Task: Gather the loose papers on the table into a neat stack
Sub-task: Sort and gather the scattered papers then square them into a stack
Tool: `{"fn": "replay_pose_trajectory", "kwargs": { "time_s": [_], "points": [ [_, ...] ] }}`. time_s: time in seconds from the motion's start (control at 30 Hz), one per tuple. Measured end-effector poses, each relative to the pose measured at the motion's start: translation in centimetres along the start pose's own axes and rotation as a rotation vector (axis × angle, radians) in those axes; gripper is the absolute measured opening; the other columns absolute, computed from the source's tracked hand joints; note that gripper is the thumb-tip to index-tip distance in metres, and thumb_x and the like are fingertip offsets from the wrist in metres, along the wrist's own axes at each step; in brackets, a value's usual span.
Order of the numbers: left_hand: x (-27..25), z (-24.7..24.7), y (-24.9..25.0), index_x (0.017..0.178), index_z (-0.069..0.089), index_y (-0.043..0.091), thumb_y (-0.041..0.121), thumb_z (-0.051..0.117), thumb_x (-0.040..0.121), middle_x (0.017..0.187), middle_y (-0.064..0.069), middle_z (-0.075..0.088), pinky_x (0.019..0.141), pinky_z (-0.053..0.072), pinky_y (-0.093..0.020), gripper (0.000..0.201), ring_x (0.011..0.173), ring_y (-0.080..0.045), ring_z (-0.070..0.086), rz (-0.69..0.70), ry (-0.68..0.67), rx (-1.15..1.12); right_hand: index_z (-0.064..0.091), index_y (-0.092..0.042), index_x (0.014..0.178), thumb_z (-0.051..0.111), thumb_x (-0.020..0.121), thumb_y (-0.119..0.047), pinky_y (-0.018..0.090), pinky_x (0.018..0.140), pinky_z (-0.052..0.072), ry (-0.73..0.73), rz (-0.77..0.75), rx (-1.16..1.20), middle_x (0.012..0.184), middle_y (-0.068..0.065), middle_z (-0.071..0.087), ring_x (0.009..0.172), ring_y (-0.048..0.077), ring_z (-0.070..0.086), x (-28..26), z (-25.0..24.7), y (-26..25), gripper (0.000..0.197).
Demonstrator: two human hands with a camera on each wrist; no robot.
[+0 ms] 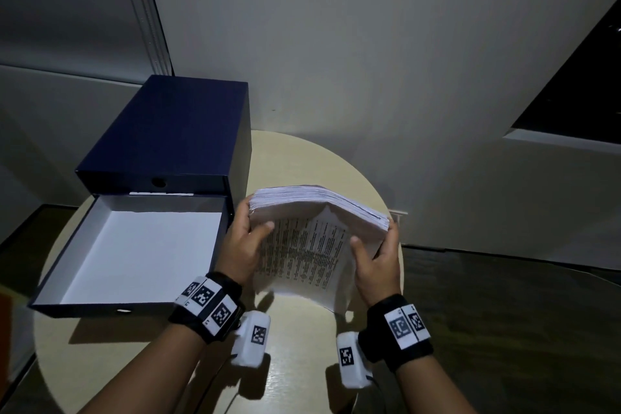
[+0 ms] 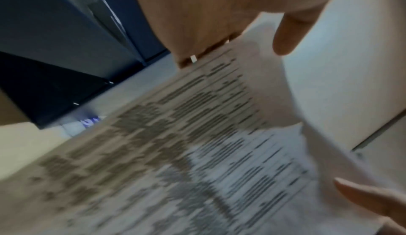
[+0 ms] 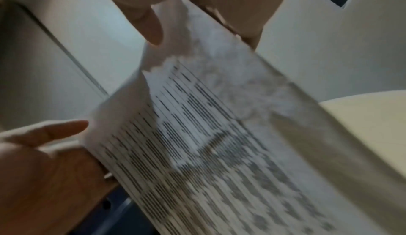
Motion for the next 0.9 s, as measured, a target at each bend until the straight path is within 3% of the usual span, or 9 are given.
{"fn": "replay_pose_trajectory", "kwargs": {
  "time_s": [0.07, 0.13, 0.23, 0.3, 0.43, 0.57, 0.7, 0.8, 0.9],
  "points": [
    [-0.5, 0.1, -1.8, 0.135, 0.043, 0.031, 0.020, 0.048, 0.091, 0.119, 0.014, 0.061, 0.106, 0.043, -0.038, 0.046, 0.108, 0.005, 0.057, -0.099, -0.023, 0.132, 0.036, -0.033, 0.135, 0.053, 0.099, -0.023, 0.042, 0.100, 0.050, -0.035, 0.091, -0.044, 0.113, -0.018, 0.058, 0.102, -0.003, 0.058, -0.9, 0.6, 1.3, 0.041],
    [-0.9, 0.1, -1.9, 0.124, 0.042, 0.048, 0.024, 0.045, 0.089, 0.118, 0.013, 0.063, 0.104, 0.044, -0.047, 0.043, 0.109, -0.004, 0.059, -0.118, -0.013, 0.180, 0.035, -0.033, 0.135, 0.048, 0.101, -0.024, 0.042, 0.102, 0.049, -0.037, 0.125, -0.036, 0.112, -0.021, 0.057, 0.102, -0.004, 0.055, -1.0, 0.8, 1.6, 0.037],
    [-1.7, 0.1, -0.2, 0.117, 0.043, 0.039, 0.022, 0.043, 0.088, 0.109, 0.016, 0.064, 0.092, 0.051, -0.045, 0.035, 0.104, -0.010, 0.060, -0.023, 0.033, 0.183, 0.037, -0.030, 0.136, 0.050, 0.100, -0.017, 0.039, 0.099, 0.049, 0.016, 0.056, 0.022, 0.114, -0.022, 0.056, 0.107, -0.002, 0.055, -0.6, 0.0, 0.2, 0.040],
    [-2.6, -0.1, 0.2, 0.114, 0.042, 0.041, 0.018, 0.044, 0.087, 0.104, 0.025, 0.062, 0.088, 0.051, -0.037, 0.036, 0.100, -0.001, 0.059, 0.005, 0.055, 0.158, 0.039, -0.043, 0.124, 0.054, 0.098, -0.010, 0.032, 0.089, 0.051, 0.022, 0.024, 0.045, 0.112, -0.017, 0.059, 0.105, 0.001, 0.057, -0.9, -0.5, 0.0, 0.044],
    [-3.8, 0.4, -2.1, 0.116, 0.037, 0.043, 0.028, 0.044, 0.088, 0.116, 0.018, 0.058, 0.097, 0.049, -0.047, 0.032, 0.105, 0.005, 0.057, -0.087, -0.038, 0.179, 0.036, -0.049, 0.115, 0.055, 0.096, -0.007, 0.029, 0.087, 0.048, -0.073, 0.117, -0.018, 0.111, -0.019, 0.059, 0.100, -0.005, 0.056, -2.4, 0.0, 2.3, 0.050],
    [-3.3, 0.8, -1.4, 0.119, 0.040, 0.038, 0.025, 0.045, 0.086, 0.113, 0.021, 0.059, 0.087, 0.048, -0.026, 0.036, 0.099, 0.015, 0.057, -0.058, -0.036, 0.210, 0.037, -0.035, 0.130, 0.054, 0.097, -0.011, 0.019, 0.083, 0.044, -0.023, 0.109, -0.029, 0.109, -0.024, 0.057, 0.097, -0.011, 0.055, -1.8, -1.2, 2.4, 0.044],
    [-2.8, 1.0, -1.2, 0.123, 0.040, 0.032, 0.023, 0.048, 0.089, 0.114, 0.016, 0.062, 0.094, 0.047, -0.035, 0.037, 0.107, 0.000, 0.059, -0.075, 0.019, 0.242, 0.029, -0.014, 0.146, 0.049, 0.100, -0.016, 0.023, 0.089, 0.042, -0.031, 0.087, -0.137, 0.110, -0.011, 0.059, 0.099, 0.007, 0.058, -0.9, -0.8, 1.5, 0.050],
    [-3.4, 1.2, -0.2, 0.122, 0.041, 0.027, 0.008, 0.048, 0.097, 0.108, 0.017, 0.062, 0.085, 0.048, -0.029, 0.032, 0.102, 0.000, 0.061, -0.053, 0.069, 0.239, 0.028, -0.009, 0.148, 0.050, 0.099, -0.012, 0.018, 0.089, 0.042, -0.016, 0.075, -0.131, 0.112, -0.002, 0.057, 0.109, 0.016, 0.055, -0.4, -1.0, 1.0, 0.054],
    [-4.0, 0.8, 0.9, 0.116, 0.042, 0.036, 0.003, 0.047, 0.097, 0.102, 0.022, 0.065, 0.080, 0.052, -0.026, 0.038, 0.098, 0.005, 0.062, -0.013, 0.117, 0.185, 0.030, -0.009, 0.146, 0.052, 0.098, -0.011, 0.033, 0.087, 0.052, 0.007, 0.064, -0.105, 0.092, 0.012, 0.065, 0.086, 0.020, 0.061, -0.5, -1.6, 0.3, 0.052]
  ]
}}
Point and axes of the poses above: each hand's wrist, its own x-axis towards the middle knuckle, its own z-axis out of the palm, y = z × x, the point moved 9 cm from there along x, towards the middle knuckle
